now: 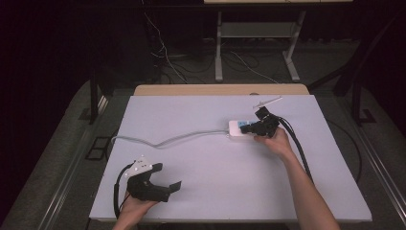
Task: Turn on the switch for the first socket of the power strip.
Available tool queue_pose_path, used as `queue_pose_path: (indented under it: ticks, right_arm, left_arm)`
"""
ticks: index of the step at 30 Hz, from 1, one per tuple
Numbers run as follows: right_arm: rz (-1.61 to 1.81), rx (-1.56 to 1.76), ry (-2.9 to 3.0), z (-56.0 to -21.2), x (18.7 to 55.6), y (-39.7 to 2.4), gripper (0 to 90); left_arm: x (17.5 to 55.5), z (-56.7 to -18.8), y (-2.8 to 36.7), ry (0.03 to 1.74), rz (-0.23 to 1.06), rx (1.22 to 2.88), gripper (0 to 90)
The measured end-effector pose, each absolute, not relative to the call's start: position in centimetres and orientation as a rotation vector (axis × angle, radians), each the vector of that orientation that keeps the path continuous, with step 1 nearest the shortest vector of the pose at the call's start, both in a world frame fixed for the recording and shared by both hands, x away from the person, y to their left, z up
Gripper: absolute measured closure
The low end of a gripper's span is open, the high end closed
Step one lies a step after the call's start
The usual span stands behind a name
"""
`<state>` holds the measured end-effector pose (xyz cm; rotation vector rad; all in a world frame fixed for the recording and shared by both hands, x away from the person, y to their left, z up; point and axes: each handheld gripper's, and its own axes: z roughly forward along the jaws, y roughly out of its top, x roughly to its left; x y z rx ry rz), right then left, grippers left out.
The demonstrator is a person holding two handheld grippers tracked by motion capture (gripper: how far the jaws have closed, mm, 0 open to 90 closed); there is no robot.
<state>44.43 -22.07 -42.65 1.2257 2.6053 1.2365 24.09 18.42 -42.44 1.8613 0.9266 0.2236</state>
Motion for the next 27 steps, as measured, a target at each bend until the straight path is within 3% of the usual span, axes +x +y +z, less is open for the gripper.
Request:
queue_pose_path:
  ticks: [27]
  right_arm:
    - [1.236, 1.215, 2.568, -39.2, 42.8, -24.1, 89.5]
  left_arm:
    - [24.0, -42.3, 18.4, 0.911, 0.223, 1.857, 0.0]
